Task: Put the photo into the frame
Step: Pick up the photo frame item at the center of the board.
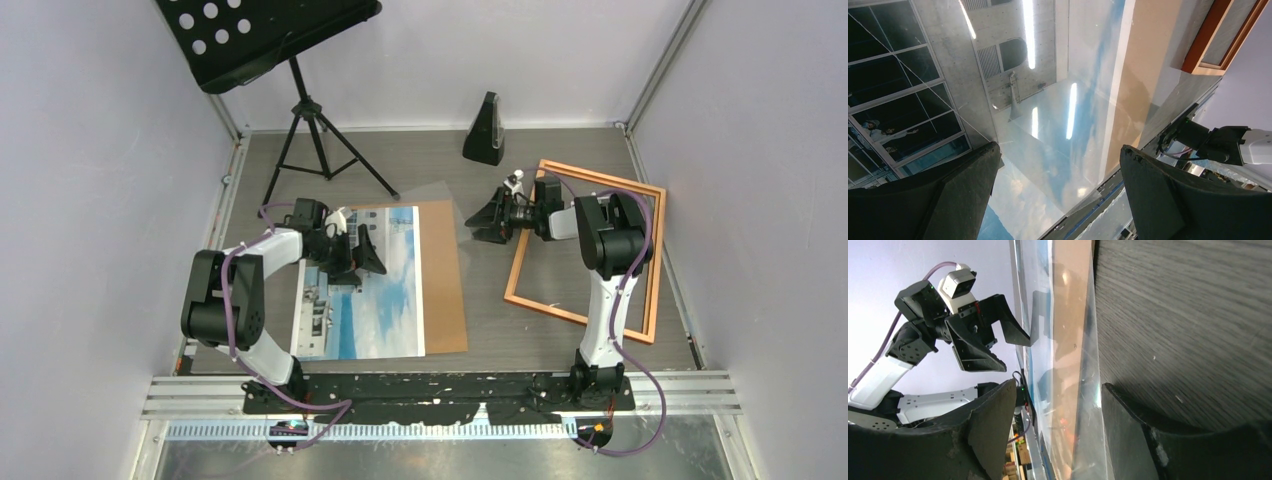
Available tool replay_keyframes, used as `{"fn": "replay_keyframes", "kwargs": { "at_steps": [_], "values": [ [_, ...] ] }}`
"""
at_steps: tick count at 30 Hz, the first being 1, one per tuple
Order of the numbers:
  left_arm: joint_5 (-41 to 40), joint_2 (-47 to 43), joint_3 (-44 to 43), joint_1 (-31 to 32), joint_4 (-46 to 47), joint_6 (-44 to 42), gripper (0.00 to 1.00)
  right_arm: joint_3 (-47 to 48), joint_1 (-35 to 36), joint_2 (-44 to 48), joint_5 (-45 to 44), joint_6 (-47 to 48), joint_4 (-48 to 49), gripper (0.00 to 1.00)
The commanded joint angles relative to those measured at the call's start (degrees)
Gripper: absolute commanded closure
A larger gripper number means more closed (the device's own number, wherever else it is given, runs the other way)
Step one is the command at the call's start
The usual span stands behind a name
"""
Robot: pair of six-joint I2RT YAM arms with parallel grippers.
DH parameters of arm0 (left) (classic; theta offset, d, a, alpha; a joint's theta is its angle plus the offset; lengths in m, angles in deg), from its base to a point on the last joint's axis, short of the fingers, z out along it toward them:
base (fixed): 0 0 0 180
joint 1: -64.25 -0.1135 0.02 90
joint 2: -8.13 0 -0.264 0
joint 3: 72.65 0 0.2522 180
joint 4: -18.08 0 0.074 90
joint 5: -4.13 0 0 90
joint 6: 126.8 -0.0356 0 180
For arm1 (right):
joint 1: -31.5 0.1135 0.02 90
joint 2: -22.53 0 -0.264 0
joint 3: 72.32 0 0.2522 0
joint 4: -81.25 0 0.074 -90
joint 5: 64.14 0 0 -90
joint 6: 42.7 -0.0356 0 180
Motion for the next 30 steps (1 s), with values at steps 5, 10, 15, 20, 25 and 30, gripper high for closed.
{"fn": "replay_keyframes", "kwargs": {
  "at_steps": [5, 10, 15, 20, 25, 30],
  "values": [
    [-5.12, 4.32, 2.60, 1.76, 0.22, -3.17, 0.01, -1.27, 0.42, 0.91, -0.59, -7.03, 8.60, 0.33],
    [-5.12, 4.49, 2.50, 1.76, 0.22, -3.21, 0.01, -1.20, 0.58, 0.72, 0.66, -7.57, 9.54, 0.35],
    [-4.93, 4.61, 2.44, 1.85, 0.17, -3.19, 0.01, -0.49, 1.61, 0.57, 2.59, -5.86, 8.81, 0.36],
    [-4.82, 4.52, 2.44, 1.85, 0.22, -3.28, 0.01, 2.50, 2.94, 0.78, 4.46, 3.39, -1.36, 0.37],
    [-4.73, 4.45, 2.29, 1.86, 0.22, -3.37, 0.01, 6.33, 5.22, 1.30, 5.01, 13.78, -13.77, 0.39],
    [-4.81, 3.58, 2.19, 1.90, 0.04, -3.54, 0.01, 8.78, 7.28, 0.94, 5.01, 18.00, -19.89, 0.43]
  ]
}}
